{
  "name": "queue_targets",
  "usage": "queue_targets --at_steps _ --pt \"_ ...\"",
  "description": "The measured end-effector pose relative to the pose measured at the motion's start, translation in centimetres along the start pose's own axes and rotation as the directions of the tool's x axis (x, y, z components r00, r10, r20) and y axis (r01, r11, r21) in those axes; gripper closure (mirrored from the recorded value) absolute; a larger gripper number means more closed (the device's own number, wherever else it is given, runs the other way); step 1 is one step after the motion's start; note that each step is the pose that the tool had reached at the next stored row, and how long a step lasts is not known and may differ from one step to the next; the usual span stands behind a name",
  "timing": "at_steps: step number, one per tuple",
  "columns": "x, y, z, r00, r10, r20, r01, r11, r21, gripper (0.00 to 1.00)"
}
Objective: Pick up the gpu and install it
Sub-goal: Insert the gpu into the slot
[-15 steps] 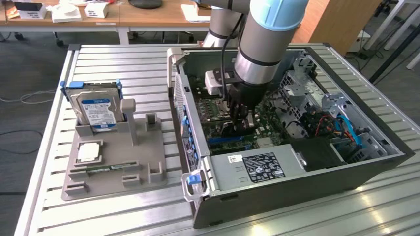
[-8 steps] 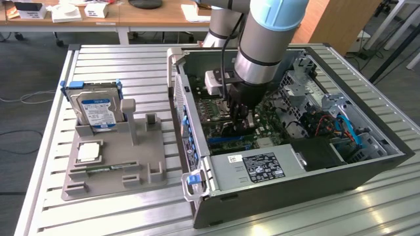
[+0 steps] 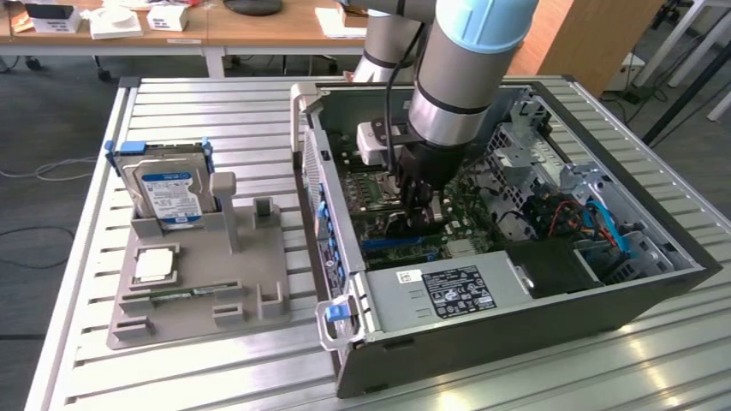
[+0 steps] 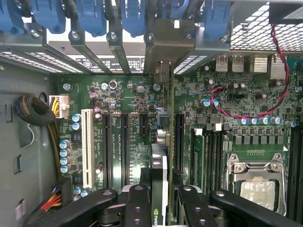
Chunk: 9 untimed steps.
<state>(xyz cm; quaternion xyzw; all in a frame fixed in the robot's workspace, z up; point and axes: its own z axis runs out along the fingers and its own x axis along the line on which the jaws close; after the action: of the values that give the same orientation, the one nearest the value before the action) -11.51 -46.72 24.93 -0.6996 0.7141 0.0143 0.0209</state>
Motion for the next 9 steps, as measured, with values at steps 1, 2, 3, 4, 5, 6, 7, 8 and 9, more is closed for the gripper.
queue_targets --at_steps 1,2,3,4,5,6,7,8,9 --pt "0.0 0.0 0.0 1.0 0.0 0.0 0.0 1.0 0.0 0.73" --pt "0.0 0.0 0.0 1.0 0.0 0.0 0.0 1.0 0.0 0.73" --pt "0.0 0.0 0.01 1.0 0.001 0.0001 -0.001 1.0 0.0001 0.73" --pt "0.01 0.01 0.02 1.0 0.001 0.0001 -0.001 1.0 0.0001 0.73" --pt "0.02 0.02 0.04 1.0 0.0 0.0 0.0 1.0 0.0001 0.73" --pt "0.02 0.03 0.05 1.0 0.0 -0.0002 0.0 1.0 0.0 0.73" --pt "0.01 0.04 0.05 1.0 0.0 -0.0002 0.0 1.0 0.0 0.73" --pt "0.01 0.05 0.07 1.0 0.001 -0.0001 -0.001 1.0 0.0001 0.73" --pt "0.01 0.06 0.08 1.0 0.001 0.0 -0.001 1.0 0.0001 0.73"
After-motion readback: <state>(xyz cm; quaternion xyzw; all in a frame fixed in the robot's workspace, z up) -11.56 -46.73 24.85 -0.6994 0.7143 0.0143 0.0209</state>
